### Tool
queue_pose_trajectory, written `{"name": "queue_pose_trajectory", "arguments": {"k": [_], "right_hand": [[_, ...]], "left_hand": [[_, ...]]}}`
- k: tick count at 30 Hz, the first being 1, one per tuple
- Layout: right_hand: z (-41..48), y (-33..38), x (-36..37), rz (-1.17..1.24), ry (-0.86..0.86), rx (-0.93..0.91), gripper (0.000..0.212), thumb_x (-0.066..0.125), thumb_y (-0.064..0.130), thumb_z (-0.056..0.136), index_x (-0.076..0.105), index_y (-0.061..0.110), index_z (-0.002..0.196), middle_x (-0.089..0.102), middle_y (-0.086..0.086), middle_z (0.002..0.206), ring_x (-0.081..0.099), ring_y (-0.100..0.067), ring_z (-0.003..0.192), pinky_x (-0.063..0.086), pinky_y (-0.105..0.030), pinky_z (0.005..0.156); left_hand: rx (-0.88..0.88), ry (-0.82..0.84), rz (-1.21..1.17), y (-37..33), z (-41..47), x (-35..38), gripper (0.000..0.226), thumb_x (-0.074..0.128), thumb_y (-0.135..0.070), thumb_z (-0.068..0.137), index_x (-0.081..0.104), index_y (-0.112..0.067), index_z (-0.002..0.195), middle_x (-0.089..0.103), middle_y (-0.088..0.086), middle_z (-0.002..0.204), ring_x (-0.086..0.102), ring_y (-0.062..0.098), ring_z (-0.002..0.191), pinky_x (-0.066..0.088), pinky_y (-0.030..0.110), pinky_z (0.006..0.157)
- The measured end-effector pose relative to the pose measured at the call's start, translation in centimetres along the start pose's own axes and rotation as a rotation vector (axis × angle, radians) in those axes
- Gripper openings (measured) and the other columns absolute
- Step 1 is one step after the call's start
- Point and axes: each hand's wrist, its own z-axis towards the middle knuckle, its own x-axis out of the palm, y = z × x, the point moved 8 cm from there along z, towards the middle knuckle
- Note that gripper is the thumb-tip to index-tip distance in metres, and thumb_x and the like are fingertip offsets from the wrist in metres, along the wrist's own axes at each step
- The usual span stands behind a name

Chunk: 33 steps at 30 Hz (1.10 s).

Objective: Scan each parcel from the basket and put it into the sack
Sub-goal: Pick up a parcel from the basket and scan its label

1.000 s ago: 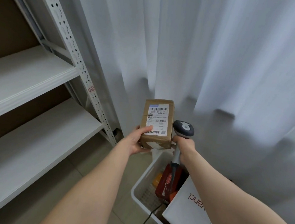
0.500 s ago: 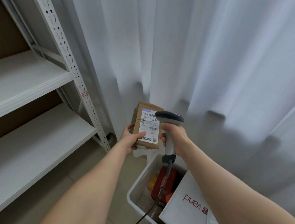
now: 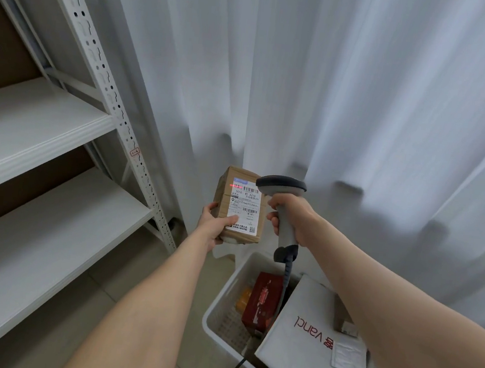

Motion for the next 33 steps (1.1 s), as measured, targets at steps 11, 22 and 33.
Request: {"name": "queue_pose_trajectory", "arguments": {"k": [11,22,33], "right_hand": [[-0.5,0.5,1.5,-0.014,0.018,0.025,0.01,0.053,0.01,0.088,0.049,0.011,0.08,0.053,-0.006,0.061,0.047,-0.013,0.045,0.043,-0.019,0.046],[0.7,-1.8,3.1,0.056,-0.094,0.051,0.014,0.061,0.011,0.09,0.057,0.005,0.101,0.065,-0.011,0.072,0.053,-0.012,0.05,0.049,-0.023,0.05],[0.2,-9.5,11.2,0.063,-0.087,0.065,0.021,0.073,0.01,0.084,0.057,0.01,0.098,0.067,-0.01,0.093,0.066,-0.026,0.085,0.057,-0.041,0.083]], "left_hand": [[0.0,-0.06,0.026,0.1,0.2,-1.6,0.079,0.074,-0.004,0.077,0.031,-0.027,0.14,0.057,0.006,0.127,0.059,0.025,0.096,0.05,0.046,0.078],[-0.024,-0.089,0.034,0.7,0.2,-4.3,0.077,0.077,-0.013,0.077,0.033,-0.021,0.141,0.057,0.007,0.129,0.059,0.022,0.097,0.051,0.043,0.083],[-0.152,-0.104,-0.058,4.8,-6.2,-13.3,0.041,0.061,-0.044,0.087,0.056,-0.018,0.118,0.064,0.004,0.099,0.057,0.018,0.087,0.047,0.035,0.086]]}}
